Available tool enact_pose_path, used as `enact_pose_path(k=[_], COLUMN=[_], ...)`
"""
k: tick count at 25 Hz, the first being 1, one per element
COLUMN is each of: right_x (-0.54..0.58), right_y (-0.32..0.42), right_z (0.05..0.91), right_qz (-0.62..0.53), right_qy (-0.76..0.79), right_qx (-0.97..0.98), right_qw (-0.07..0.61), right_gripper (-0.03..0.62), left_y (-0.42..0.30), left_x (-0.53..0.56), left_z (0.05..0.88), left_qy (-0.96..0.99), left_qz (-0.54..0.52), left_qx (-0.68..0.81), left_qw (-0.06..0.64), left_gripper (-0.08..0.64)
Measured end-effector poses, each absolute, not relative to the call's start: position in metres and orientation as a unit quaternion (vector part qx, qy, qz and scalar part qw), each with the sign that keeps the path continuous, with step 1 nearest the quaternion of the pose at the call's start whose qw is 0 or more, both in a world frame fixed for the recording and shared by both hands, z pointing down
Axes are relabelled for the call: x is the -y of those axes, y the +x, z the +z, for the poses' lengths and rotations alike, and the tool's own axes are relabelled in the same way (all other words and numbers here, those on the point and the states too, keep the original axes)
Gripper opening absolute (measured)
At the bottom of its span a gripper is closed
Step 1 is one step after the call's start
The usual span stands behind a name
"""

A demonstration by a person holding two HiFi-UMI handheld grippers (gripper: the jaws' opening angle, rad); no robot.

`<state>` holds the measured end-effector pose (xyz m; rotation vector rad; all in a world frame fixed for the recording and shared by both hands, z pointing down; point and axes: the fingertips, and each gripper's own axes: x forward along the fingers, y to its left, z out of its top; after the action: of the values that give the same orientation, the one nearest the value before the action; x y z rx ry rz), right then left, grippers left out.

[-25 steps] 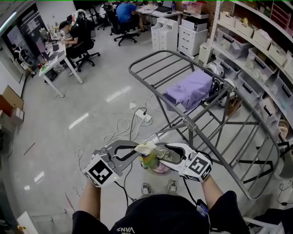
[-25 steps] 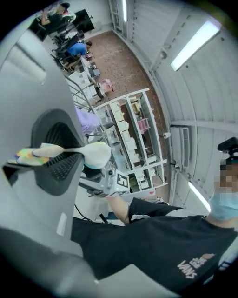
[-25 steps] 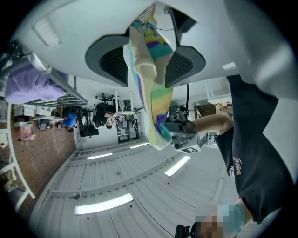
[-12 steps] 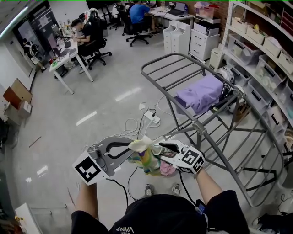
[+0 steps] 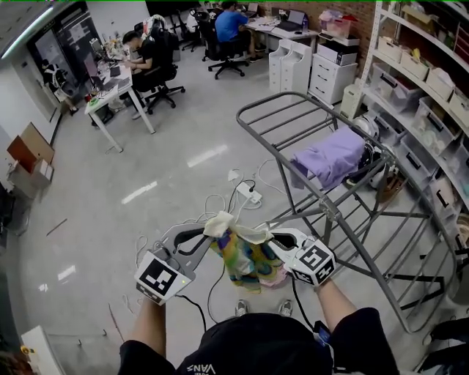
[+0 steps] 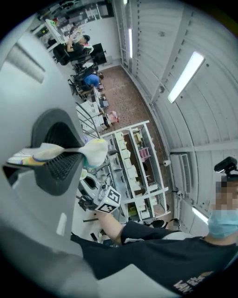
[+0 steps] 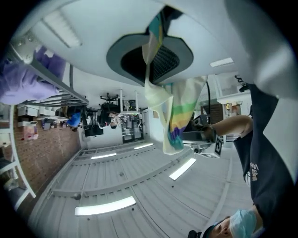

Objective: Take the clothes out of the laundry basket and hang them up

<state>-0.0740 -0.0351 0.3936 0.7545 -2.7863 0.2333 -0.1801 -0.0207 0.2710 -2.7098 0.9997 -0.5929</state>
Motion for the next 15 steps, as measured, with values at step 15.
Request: enact_pose_path(k=[15], right_x=[0.089], right_y=[0.014], right_z=[0.228], right_qz=[-0.02], right_qy=[0.48], right_qx=[0.87], right_qw=[0.116], right_gripper=[0.015], left_y=[-0.187], left_x=[0.044], left_z=[0.22], left_qy=[-0.937], left_qz=[-0.128], left_qx=[-0.302], left_qw=[0.12], left_gripper=[0.018])
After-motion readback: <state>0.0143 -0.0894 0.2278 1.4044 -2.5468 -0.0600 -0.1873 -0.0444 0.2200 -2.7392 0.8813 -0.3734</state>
